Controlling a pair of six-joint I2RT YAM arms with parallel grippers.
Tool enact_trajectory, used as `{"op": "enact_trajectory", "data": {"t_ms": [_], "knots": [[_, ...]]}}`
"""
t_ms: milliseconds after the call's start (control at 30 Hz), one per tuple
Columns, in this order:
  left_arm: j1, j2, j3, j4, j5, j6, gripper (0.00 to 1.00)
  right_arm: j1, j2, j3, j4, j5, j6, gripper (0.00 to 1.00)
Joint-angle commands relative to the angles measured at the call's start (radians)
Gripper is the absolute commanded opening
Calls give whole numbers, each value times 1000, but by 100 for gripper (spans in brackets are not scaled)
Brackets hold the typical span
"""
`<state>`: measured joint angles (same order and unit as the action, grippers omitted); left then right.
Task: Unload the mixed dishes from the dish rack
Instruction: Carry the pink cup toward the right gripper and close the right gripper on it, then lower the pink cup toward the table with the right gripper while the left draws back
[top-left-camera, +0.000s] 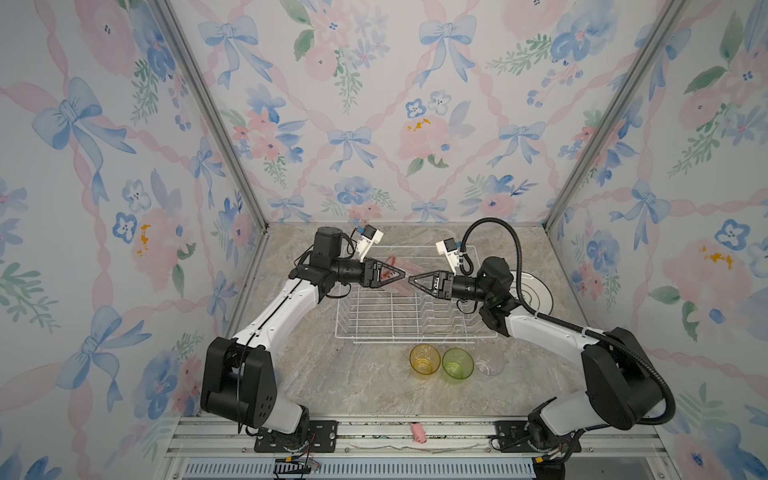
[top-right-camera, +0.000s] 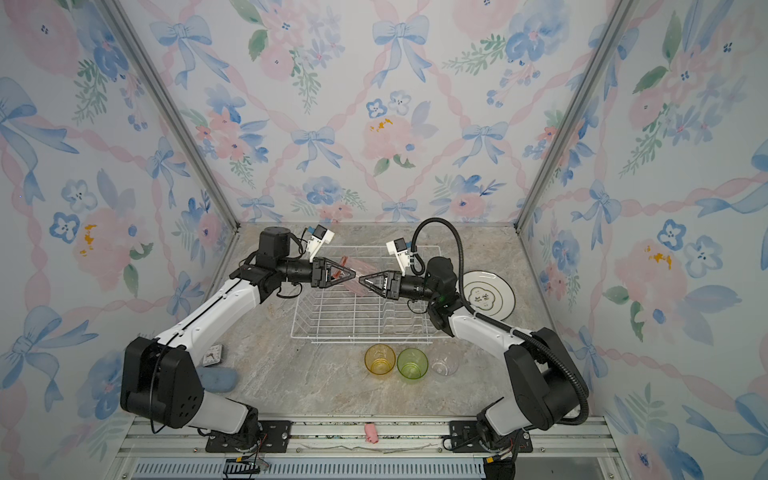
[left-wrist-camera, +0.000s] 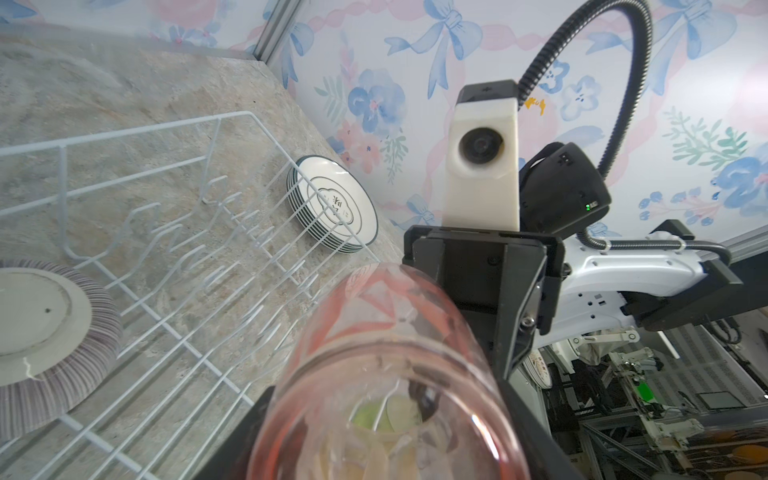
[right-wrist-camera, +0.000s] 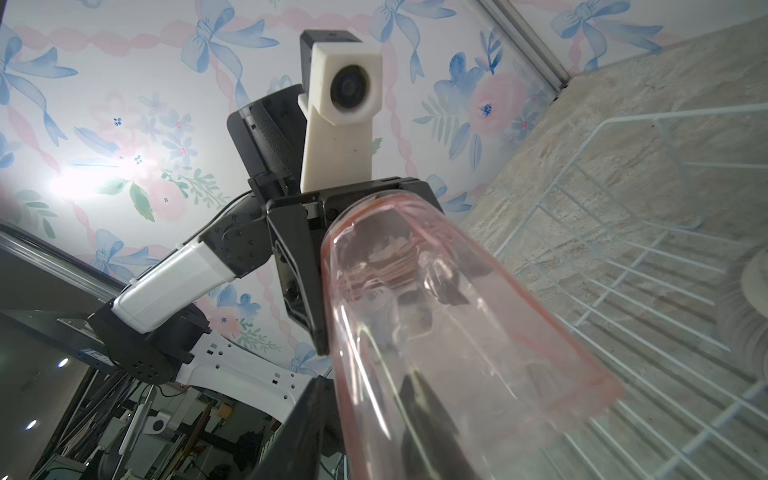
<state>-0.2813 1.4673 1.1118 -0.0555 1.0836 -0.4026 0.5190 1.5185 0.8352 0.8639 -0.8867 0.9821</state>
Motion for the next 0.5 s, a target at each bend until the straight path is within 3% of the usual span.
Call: {"op": "enact_trajectory", "data": {"t_ms": [0, 233, 467], "knots": [[-2, -36, -70, 325, 83, -197, 59, 5, 28, 30, 188, -12, 93, 31], [-18, -21, -78, 348, 83, -209, 61, 11, 32, 33, 210, -3, 97, 16], [-36, -41, -89, 349, 70, -196, 81, 11, 34, 44, 199, 2, 99, 3]]}}
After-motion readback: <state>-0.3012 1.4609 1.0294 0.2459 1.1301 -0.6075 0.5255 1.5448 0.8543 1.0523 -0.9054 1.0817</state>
